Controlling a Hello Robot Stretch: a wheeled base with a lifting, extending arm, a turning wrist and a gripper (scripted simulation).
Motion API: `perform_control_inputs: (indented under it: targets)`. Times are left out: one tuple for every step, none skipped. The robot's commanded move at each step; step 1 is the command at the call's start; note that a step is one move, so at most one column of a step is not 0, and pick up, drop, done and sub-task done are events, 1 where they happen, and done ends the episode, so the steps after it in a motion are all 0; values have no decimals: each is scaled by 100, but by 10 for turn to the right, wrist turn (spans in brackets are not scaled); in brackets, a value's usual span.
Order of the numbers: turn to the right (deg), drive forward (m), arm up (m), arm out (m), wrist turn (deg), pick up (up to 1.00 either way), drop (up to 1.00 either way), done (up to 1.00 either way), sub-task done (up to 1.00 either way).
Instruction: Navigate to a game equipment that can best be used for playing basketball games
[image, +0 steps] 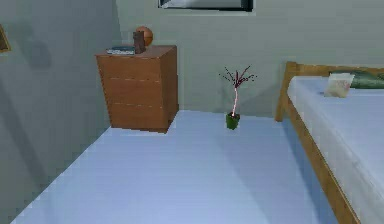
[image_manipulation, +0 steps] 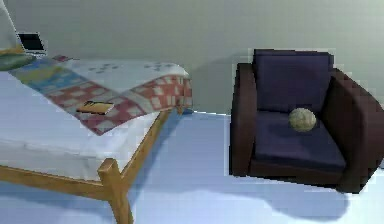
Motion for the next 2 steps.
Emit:
perform_control_inputs:
  targets:
    - [0, 100, 0, 0, 0, 0, 0, 0, 0]
    - [0, 55, 0, 0, 0, 0, 0, 0, 0]
